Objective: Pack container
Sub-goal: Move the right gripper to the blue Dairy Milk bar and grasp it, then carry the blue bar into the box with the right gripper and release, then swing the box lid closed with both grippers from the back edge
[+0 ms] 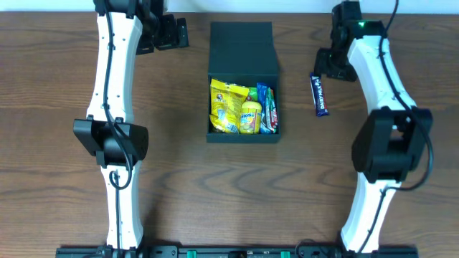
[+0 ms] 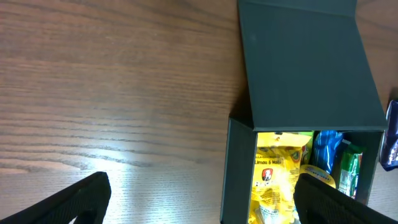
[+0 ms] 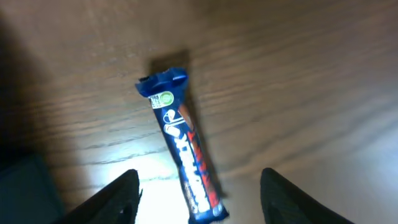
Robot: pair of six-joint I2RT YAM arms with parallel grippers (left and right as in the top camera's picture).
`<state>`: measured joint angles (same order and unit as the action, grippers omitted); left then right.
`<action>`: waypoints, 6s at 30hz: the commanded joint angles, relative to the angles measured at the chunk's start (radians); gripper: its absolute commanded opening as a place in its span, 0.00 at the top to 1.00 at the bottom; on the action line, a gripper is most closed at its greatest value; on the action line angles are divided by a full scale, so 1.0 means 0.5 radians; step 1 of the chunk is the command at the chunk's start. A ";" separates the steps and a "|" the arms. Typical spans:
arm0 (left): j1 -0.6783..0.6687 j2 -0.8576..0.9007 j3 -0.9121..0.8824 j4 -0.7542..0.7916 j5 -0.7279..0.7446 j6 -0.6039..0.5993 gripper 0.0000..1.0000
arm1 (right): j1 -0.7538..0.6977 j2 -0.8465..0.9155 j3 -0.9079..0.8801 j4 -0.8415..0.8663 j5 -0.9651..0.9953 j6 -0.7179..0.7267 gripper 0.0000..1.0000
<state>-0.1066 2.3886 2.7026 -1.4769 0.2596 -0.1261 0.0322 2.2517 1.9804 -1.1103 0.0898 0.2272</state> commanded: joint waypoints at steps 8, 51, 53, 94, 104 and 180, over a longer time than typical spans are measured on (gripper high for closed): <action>0.002 -0.061 0.006 -0.001 0.007 0.029 0.05 | 0.031 0.244 -0.026 0.072 -0.053 -0.160 0.43; 0.002 -0.060 0.006 0.029 0.006 0.029 0.04 | 0.670 -0.204 0.046 -0.259 -0.435 0.394 0.93; 0.002 -0.060 0.006 0.028 0.007 0.029 0.05 | 0.713 -0.200 0.001 -0.224 -0.435 0.442 0.93; 0.002 -0.060 0.005 -0.005 0.027 0.028 0.05 | 0.748 -0.131 -0.059 0.024 -0.136 0.245 0.99; 0.004 -0.014 0.004 0.246 0.095 0.027 0.94 | 0.333 -0.346 -0.063 0.203 -0.352 0.210 0.99; -0.170 0.421 0.880 -0.307 0.717 0.537 0.94 | -0.021 -0.593 -0.004 -0.047 -1.302 -0.774 0.99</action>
<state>-0.1806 2.6453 3.1241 -1.6070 0.7391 0.1104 0.0193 2.0026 1.9675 -1.1221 -0.6979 -0.1879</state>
